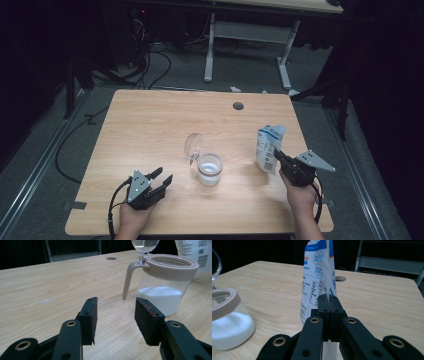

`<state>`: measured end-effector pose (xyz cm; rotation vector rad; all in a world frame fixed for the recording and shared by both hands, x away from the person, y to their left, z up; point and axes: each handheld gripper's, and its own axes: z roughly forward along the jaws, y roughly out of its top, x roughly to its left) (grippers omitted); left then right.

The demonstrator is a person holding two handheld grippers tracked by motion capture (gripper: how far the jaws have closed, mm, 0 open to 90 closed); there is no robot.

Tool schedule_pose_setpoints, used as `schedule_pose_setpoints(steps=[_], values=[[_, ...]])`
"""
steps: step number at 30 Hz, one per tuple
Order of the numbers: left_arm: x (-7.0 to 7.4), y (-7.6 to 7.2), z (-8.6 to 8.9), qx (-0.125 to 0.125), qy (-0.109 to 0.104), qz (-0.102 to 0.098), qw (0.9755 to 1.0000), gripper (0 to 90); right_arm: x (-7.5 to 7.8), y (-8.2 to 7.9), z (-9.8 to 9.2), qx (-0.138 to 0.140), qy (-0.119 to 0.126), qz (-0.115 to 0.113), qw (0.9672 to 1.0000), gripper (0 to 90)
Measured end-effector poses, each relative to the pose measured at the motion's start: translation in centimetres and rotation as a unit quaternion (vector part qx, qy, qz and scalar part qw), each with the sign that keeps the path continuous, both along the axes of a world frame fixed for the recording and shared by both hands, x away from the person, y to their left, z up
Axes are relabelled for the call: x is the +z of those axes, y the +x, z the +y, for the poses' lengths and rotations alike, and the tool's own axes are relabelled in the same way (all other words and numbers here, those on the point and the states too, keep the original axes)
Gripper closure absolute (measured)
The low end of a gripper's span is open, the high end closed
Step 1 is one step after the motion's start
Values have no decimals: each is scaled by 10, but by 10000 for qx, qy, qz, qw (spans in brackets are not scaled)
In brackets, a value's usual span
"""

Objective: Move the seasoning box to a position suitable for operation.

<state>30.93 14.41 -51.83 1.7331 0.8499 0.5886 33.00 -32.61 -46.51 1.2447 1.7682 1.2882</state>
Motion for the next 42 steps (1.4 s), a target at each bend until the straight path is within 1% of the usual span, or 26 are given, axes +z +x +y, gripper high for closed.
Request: schedule_pose_setpoints(steps=[2, 5, 7, 9, 11, 13, 15, 18, 20, 24, 31, 36, 39, 42], values=[[0, 0, 0, 21, 1, 3, 10000, 534, -3, 2, -2, -25, 20, -32, 10000, 900], [0, -1, 0, 50, -5, 1, 10000, 534, -9, 3, -5, -31, 121, -67, 9999, 900], [0, -1, -1, 55, 5, 0, 10000, 534, -11, 4, -4, -17, 53, -16, 10000, 900], [0, -2, -1, 36, 13, 4, 10000, 534, -15, 4, -5, -8, 61, -1, 10000, 899], [1, -3, -1, 21, 36, -34, 10000, 534, -18, 1, -7, -25, 17, -44, 10000, 899], [2, -4, -1, -6, 47, -62, 10000, 533, -19, -2, -9, -38, 36, -29, 10000, 898], [2, -4, -1, -27, 53, -59, 10000, 532, -21, -5, -11, -48, 52, -36, 10000, 897], [2, -5, -1, -72, 57, -56, 9999, 531, -24, -9, -12, -75, -6, -24, 10000, 897], [2, -5, -2, -95, 66, -48, 9999, 530, -24, -11, -13, -84, 14, -7, 10000, 896], [1, -4, -2, -122, 72, -28, 9999, 528, -24, -12, -11, -68, -28, -6, 10000, 889], [2, -4, -1, -126, 55, -33, 9999, 527, -23, -12, -8, -45, -23, -12, 10000, 876], [1, -3, -3, -109, 42, 21, 9999, 527, -22, -12, -4, -34, -59, -29, 10000, 853], [1, -5, -5, -134, 80, -23, 9999, 525, -22, -12, -5, -14, -49, -27, 10000, 850], [1, -4, -5, -126, 92, -25, 9999, 525, -22, -12, -5, -22, -41, -3, 10000, 845]])
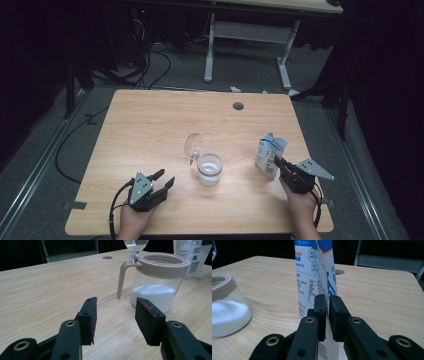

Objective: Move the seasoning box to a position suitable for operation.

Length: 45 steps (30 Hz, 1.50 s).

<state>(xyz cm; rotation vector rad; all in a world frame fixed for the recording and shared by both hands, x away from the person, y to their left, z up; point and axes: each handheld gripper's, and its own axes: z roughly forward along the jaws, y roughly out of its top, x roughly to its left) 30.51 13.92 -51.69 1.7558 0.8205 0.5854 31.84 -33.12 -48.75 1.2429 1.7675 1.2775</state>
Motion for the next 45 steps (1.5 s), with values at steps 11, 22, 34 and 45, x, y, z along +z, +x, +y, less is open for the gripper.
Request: schedule_pose_setpoints(steps=[11, 22, 34, 45], values=[[0, 0, 4, 29, -56, 14, 10000, 524, 0, 1, 1, -55, -50, 40, 10000, 744], [0, 0, 4, -26, -20, 38, 10000, 524, -2, 5, 4, -94, -106, 143, 9998, 569], [-1, 2, 2, -46, 26, 123, 9999, 525, -6, 3, 3, -96, -164, 237, 9995, 478], [-2, 2, 5, -91, -1, 183, 9998, 527, -8, -14, -3, -222, -299, 278, 9989, 477]])
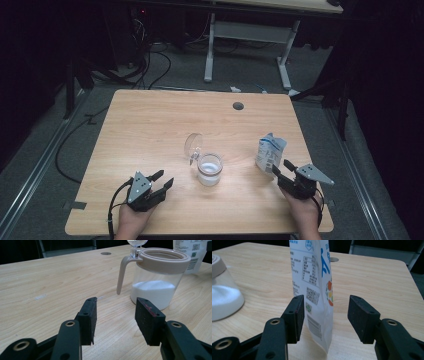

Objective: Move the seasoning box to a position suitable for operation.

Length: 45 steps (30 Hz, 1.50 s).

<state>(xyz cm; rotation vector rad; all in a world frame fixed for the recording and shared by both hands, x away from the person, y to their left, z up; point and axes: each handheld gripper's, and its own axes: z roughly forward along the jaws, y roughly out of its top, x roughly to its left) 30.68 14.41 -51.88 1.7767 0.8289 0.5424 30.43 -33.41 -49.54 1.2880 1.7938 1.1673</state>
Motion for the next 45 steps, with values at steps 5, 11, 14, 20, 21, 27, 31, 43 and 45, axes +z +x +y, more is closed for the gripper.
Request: schedule_pose_setpoints(steps=[5, 11, 14, 20, 21, 27, 31, 43, 45], values=[[-1, 1, 0, 20, 8, 38, 10000, 533, 0, -10, 0, -2, -130, 35, 9999, 480], [-2, 2, 0, 58, 2, 95, 9999, 534, -4, -18, 0, -64, -141, 89, 9998, 507], [-1, 2, 0, 72, -13, 109, 9999, 537, -4, -21, 2, -87, -184, 93, 9997, 527], [-1, 2, 0, 94, -27, 111, 9999, 540, -2, -22, 9, -97, -305, 24, 9995, 561], [-2, 2, 0, 103, -15, 109, 9999, 543, -2, -23, 11, -90, -321, 12, 9994, 563], [-2, 2, 1, 131, -27, 99, 9999, 555, -2, -22, 20, -22, -340, -1, 9994, 572], [-2, 3, 1, 144, 7, 97, 9998, 560, -4, -21, 27, 64, -360, 39, 9993, 573], [0, 3, 0, 115, -28, 129, 9998, 594, -11, -19, 51, 450, -444, 124, 9979, 579], [0, 2, -1, 104, -24, 134, 9999, 595, -12, -19, 56, 523, -445, 161, 9975, 592]])
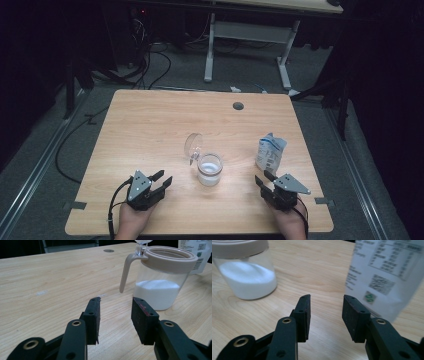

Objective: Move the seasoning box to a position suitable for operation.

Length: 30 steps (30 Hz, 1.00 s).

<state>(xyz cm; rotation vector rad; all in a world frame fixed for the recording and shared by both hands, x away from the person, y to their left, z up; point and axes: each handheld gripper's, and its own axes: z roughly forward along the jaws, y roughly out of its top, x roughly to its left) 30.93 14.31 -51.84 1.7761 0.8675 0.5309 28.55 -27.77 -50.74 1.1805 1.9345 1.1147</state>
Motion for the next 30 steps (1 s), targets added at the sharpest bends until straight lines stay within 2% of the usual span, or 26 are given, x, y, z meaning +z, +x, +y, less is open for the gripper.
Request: schedule_pose_setpoints(steps=[6, 9, 15, 23, 30], values=[[1, 0, -3, -38, 60, 45, 10000, 598, -5, 0, 16, 237, -130, 78, 9996, 599], [2, -1, -4, -57, 14, 97, 9999, 598, -7, 1, 21, 307, -174, 101, 9993, 603], [3, 0, -9, -54, -2, 115, 9999, 613, -7, 3, 30, 445, -133, 154, 9988, 616], [2, 11, -17, -47, -113, 233, 9997, 656, -6, 12, 45, 589, -26, 221, 9980, 649], [7, 18, -19, -5, -189, 281, 9994, 718, -7, 17, 54, 711, -36, 246, 9972, 726]])
